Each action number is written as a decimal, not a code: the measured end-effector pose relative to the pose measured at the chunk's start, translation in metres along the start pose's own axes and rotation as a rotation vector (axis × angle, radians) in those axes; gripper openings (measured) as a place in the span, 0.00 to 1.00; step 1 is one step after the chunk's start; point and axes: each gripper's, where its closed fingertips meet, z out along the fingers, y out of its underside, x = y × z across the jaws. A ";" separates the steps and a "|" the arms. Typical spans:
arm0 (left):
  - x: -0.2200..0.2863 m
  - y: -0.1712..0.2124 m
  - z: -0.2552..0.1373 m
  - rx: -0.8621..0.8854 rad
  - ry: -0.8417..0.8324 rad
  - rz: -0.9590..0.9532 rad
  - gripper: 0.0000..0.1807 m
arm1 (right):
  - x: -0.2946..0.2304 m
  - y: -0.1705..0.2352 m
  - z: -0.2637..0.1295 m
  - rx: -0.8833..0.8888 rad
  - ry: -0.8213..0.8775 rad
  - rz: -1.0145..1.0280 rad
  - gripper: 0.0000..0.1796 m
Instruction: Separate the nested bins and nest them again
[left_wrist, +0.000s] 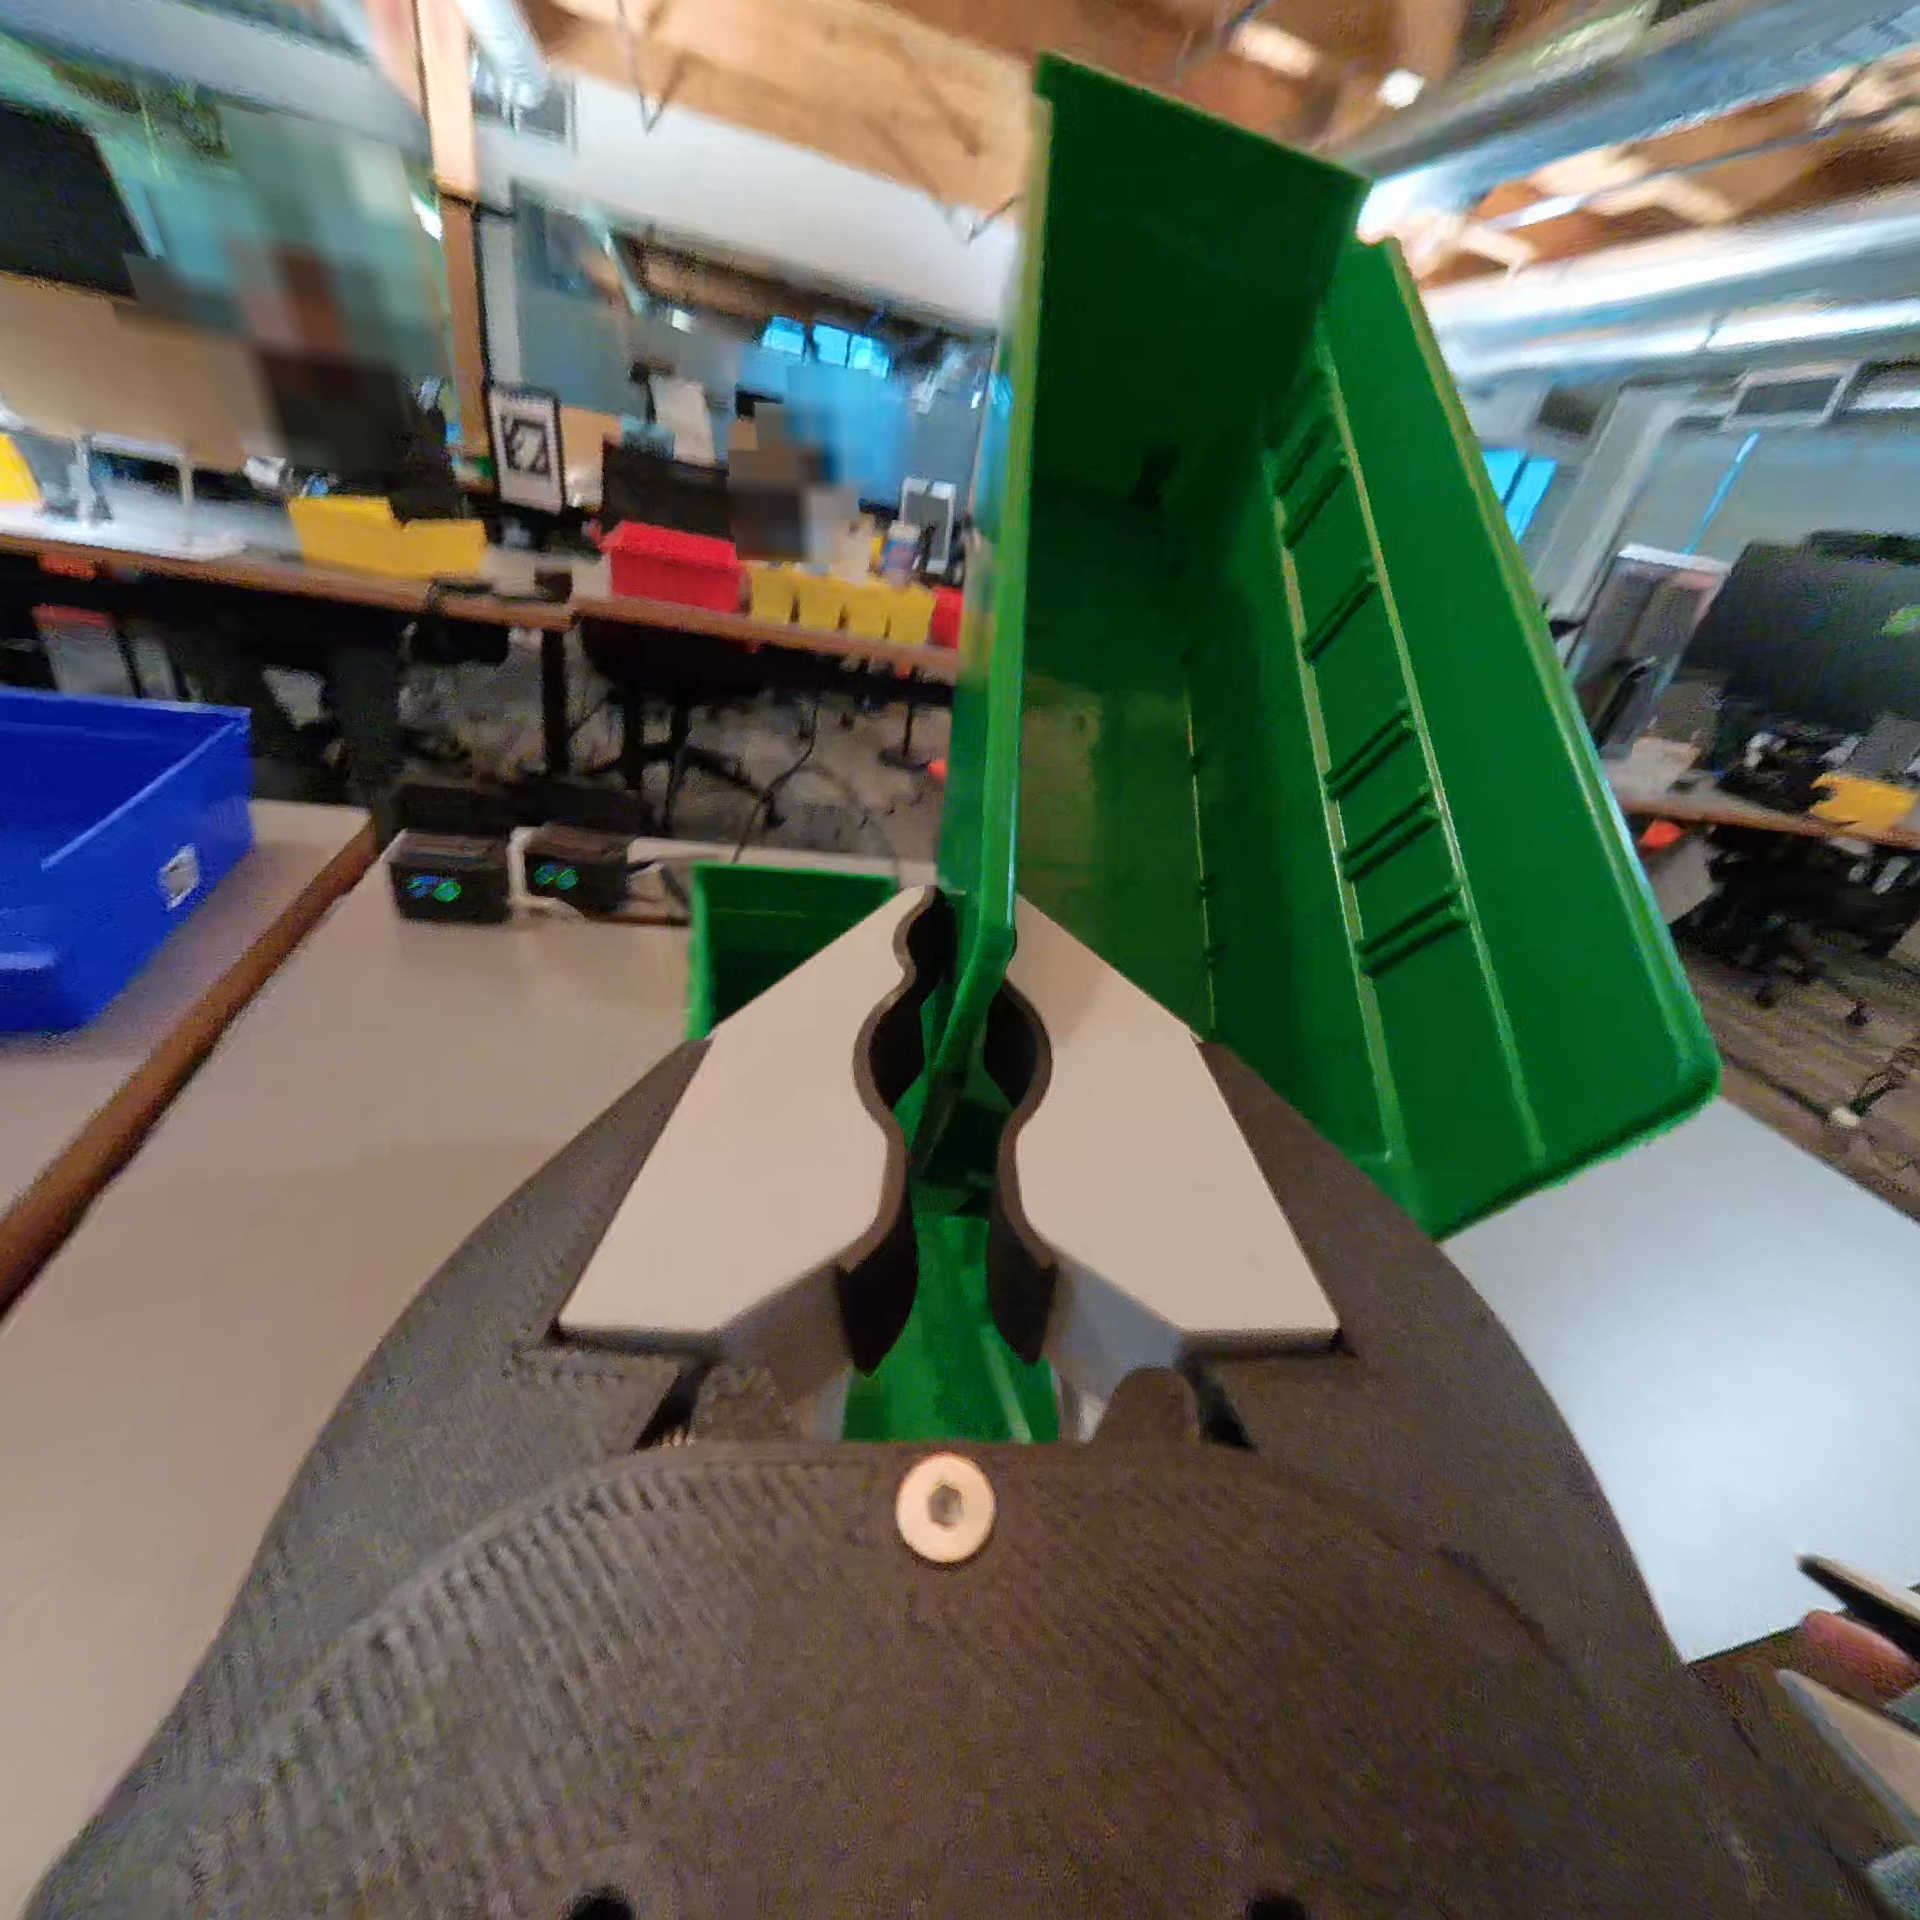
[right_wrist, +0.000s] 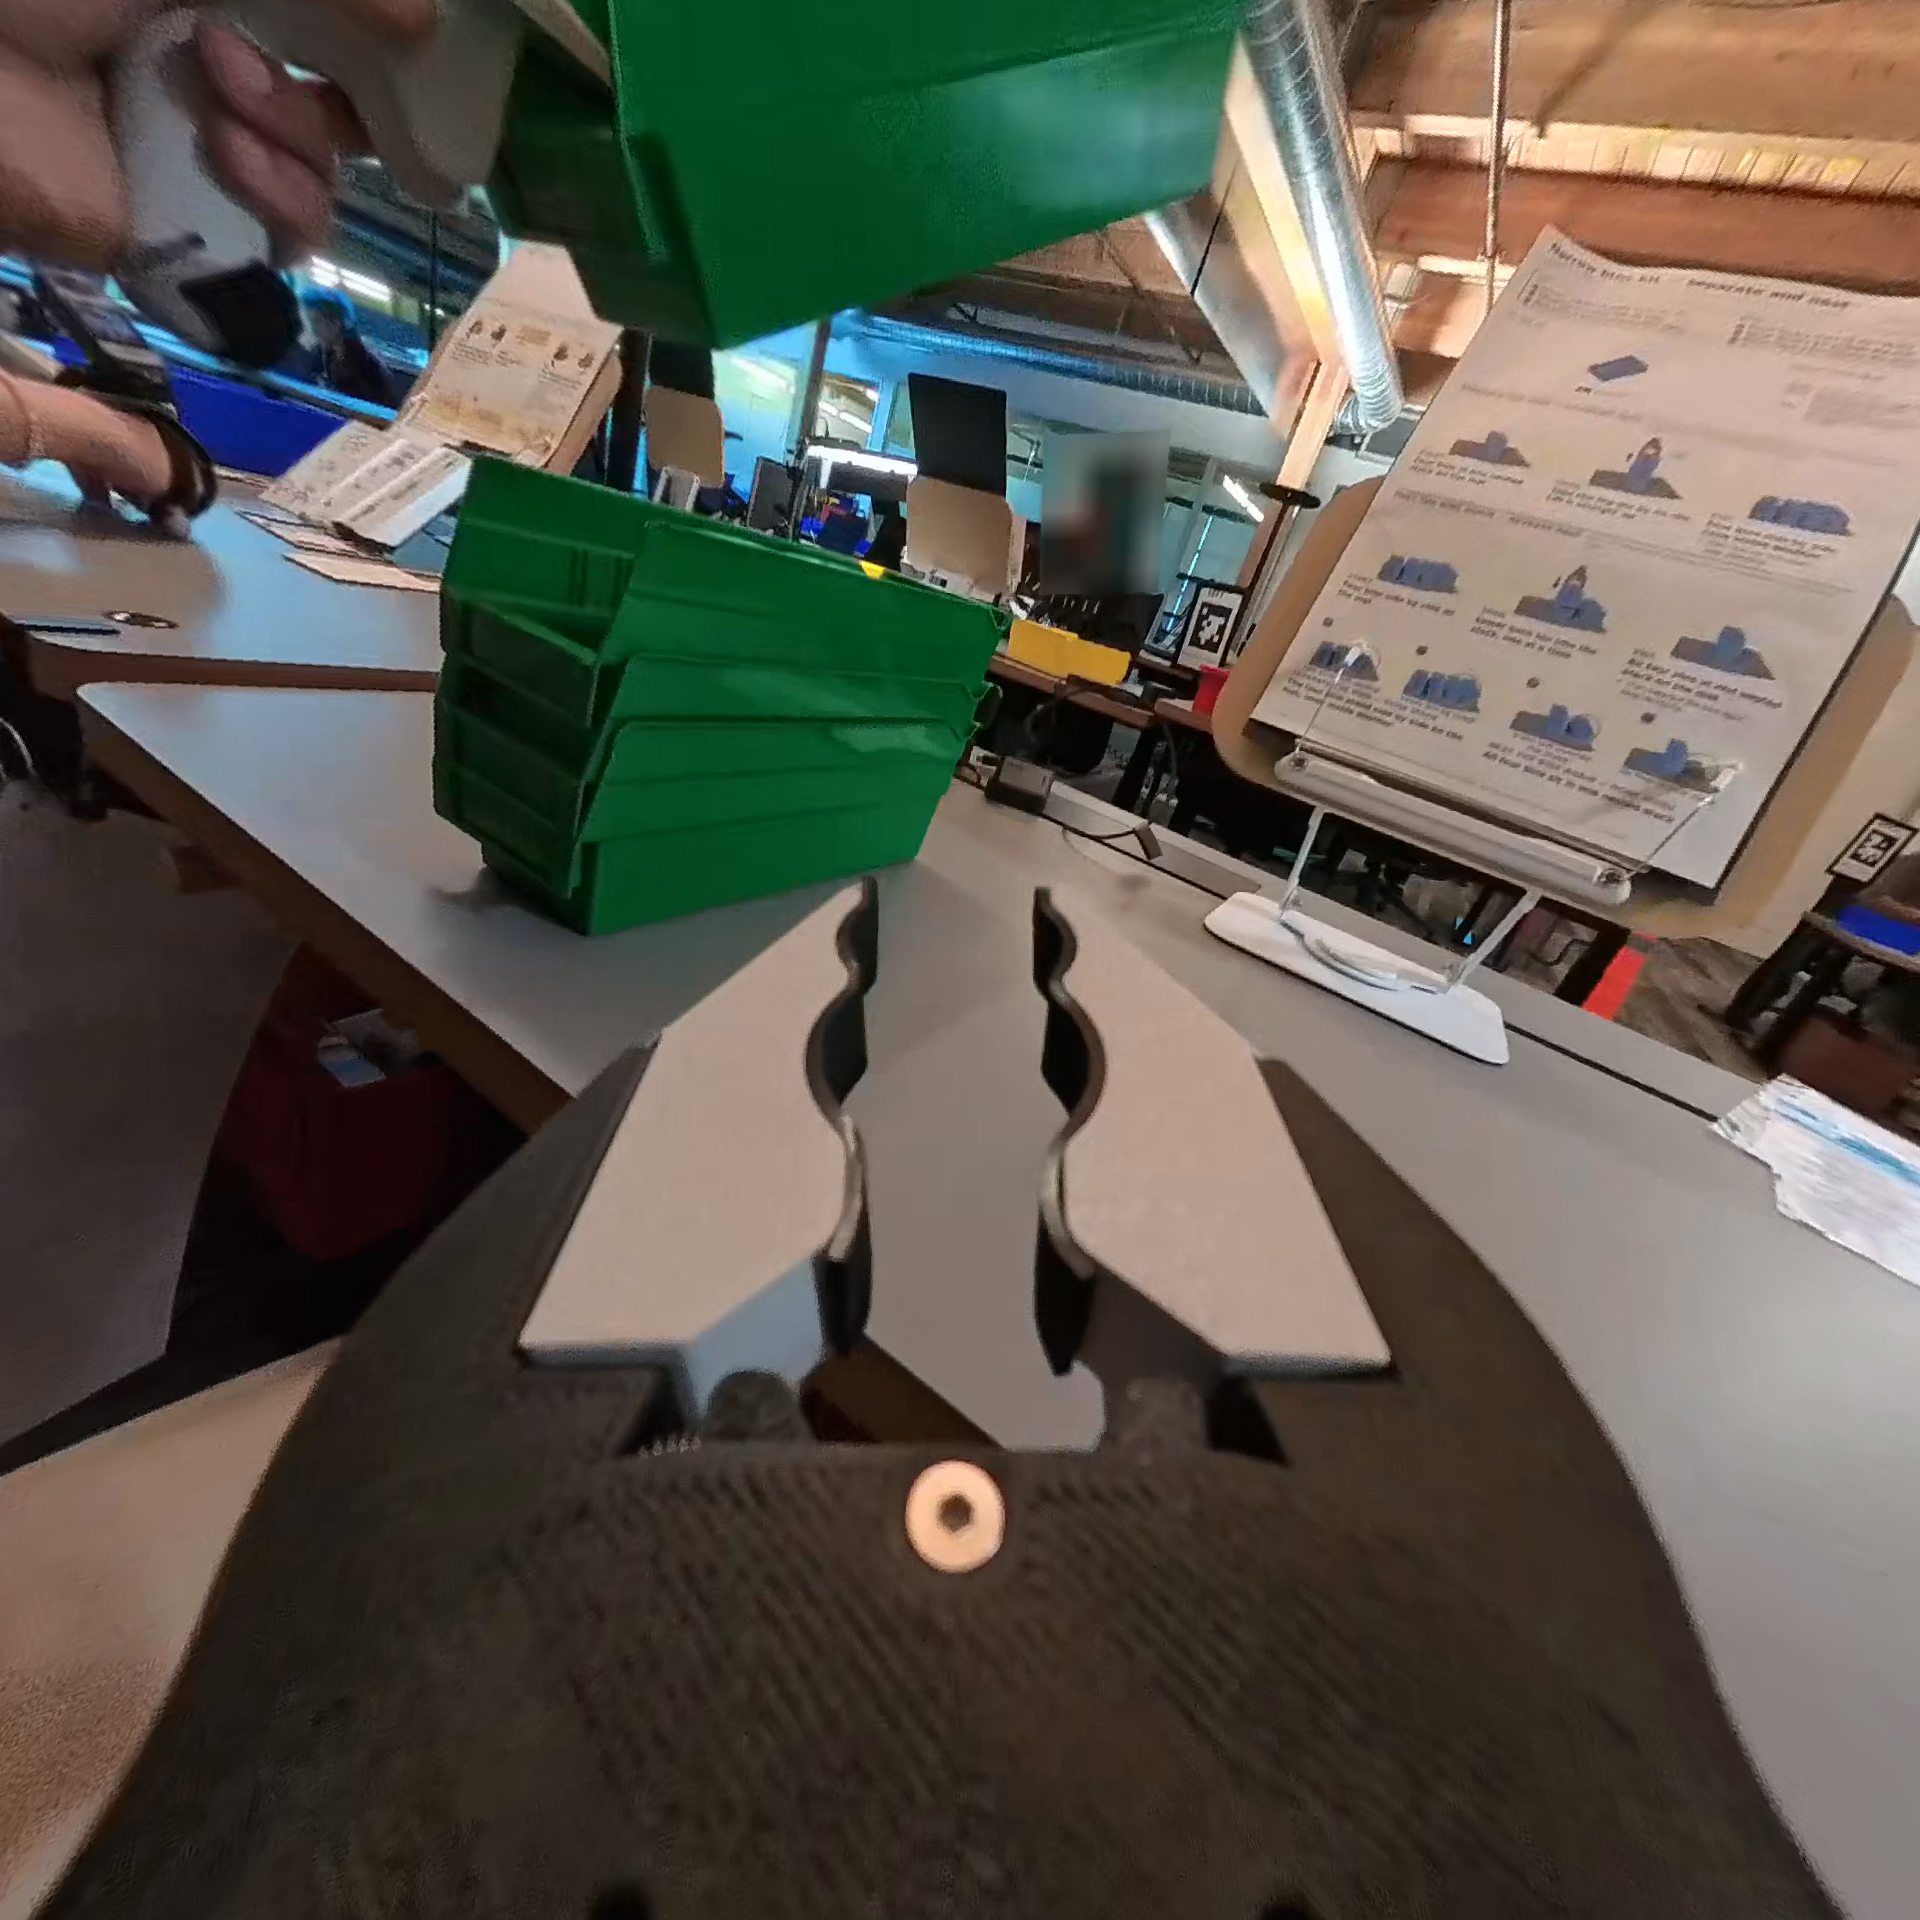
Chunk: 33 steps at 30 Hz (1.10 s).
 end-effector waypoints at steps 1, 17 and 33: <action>-0.018 0.000 0.003 -0.038 -0.028 -0.011 0.00 | 0.000 0.002 0.001 -0.008 -0.005 -0.006 0.15; -0.052 0.064 0.016 -0.310 -0.101 -0.001 0.00 | -0.004 0.023 0.005 -0.084 -0.049 -0.052 0.15; -0.052 0.079 0.017 -0.318 -0.229 -0.030 0.02 | 0.002 0.024 0.002 -0.090 -0.048 -0.034 0.15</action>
